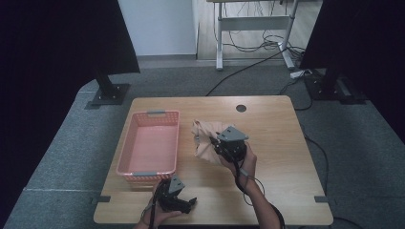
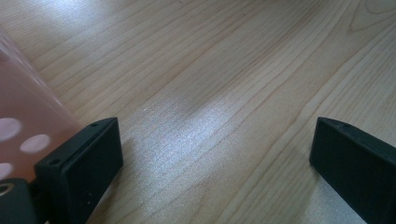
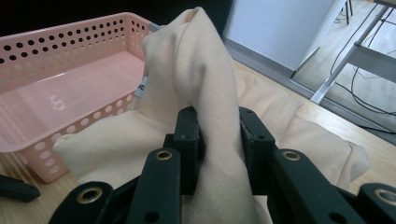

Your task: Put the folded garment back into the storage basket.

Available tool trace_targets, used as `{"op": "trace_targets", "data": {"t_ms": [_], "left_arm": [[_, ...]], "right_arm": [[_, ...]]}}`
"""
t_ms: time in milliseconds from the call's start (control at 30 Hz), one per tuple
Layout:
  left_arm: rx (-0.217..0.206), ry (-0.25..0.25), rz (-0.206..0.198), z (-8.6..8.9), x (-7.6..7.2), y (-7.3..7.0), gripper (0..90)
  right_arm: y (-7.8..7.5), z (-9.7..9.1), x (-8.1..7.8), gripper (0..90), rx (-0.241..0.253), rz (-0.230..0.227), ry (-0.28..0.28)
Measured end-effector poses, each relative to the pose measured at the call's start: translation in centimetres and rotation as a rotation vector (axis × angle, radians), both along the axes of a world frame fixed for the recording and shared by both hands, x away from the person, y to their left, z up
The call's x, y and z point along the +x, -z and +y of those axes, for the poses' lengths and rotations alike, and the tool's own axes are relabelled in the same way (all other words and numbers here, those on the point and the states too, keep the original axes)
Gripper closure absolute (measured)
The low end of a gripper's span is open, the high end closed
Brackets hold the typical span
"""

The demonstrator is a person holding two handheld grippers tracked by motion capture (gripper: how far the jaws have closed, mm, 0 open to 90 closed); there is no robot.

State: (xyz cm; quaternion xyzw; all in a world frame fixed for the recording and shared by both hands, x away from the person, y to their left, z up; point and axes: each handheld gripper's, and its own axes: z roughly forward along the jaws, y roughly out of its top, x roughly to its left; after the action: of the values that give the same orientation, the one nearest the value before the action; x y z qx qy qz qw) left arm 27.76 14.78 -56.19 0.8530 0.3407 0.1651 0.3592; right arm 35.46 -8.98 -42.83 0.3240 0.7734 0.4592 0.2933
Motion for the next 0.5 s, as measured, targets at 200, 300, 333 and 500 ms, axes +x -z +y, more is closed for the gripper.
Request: {"op": "trace_targets", "data": {"t_ms": [200, 300, 333, 500], "left_arm": [[0.0, 0.0, 0.0, 0.0, 0.0, 0.0, 2.6], [0.0, 0.0, 0.001, 0.0, 0.0, 0.0, 2.6], [0.0, 0.0, 0.0, 0.0, 0.0, 0.0, 2.6], [0.0, 0.0, 0.0, 0.0, 0.0, 0.0, 2.6]], "right_arm": [[-0.2, 0.6, 0.1, 72.2, -0.004, -0.003, -0.01], [-0.3, 0.9, 0.2, 72.2, -0.003, -0.002, -0.012], [-0.3, 1.0, 0.2, 72.3, -0.004, -0.002, -0.013], [-0.4, 1.6, 0.2, 72.2, -0.002, -0.003, -0.023]]}}
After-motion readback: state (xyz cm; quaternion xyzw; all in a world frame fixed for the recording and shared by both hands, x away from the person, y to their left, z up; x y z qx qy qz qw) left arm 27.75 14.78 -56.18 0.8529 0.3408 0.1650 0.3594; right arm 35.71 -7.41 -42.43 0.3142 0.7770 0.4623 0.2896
